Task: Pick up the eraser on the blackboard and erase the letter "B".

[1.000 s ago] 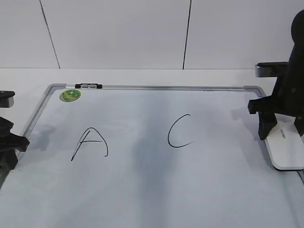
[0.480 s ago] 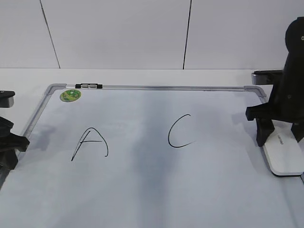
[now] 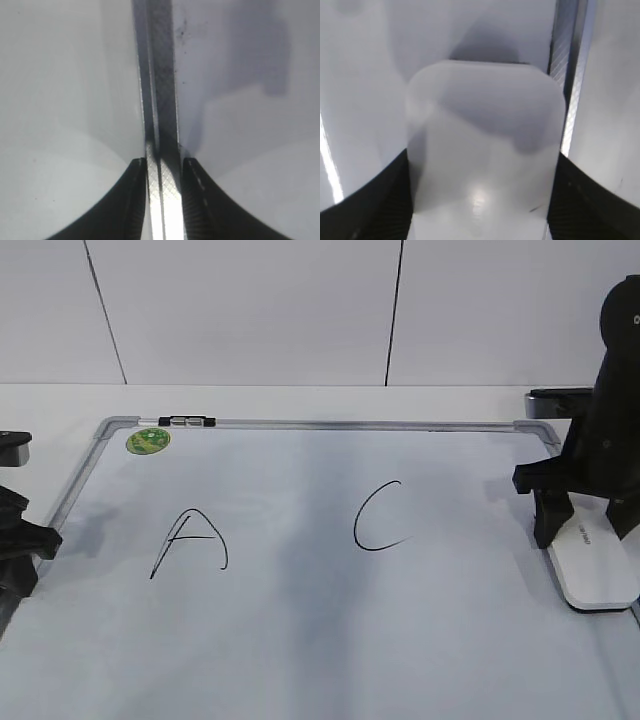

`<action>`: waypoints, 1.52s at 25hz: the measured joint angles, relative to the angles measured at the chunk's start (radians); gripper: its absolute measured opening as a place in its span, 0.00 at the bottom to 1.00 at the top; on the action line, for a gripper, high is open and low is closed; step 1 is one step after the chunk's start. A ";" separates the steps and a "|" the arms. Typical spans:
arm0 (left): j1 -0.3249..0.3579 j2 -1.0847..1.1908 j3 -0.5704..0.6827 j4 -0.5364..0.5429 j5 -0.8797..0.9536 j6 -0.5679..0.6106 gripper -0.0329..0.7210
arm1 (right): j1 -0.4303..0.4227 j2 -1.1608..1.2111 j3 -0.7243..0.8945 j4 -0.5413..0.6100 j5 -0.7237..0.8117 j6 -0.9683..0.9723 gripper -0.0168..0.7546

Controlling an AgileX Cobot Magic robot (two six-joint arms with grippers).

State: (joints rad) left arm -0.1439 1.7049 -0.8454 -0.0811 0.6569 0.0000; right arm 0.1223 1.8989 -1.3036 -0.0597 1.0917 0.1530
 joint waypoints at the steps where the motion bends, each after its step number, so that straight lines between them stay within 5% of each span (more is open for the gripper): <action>1: 0.000 0.000 0.000 0.000 0.000 0.000 0.28 | 0.000 0.000 0.000 0.000 -0.001 -0.007 0.70; 38: 0.000 0.000 0.000 0.000 0.002 0.000 0.29 | 0.000 0.000 -0.075 0.024 0.093 -0.078 0.80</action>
State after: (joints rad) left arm -0.1439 1.7049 -0.8454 -0.0811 0.6586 0.0000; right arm 0.1223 1.8989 -1.3784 -0.0360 1.1851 0.0754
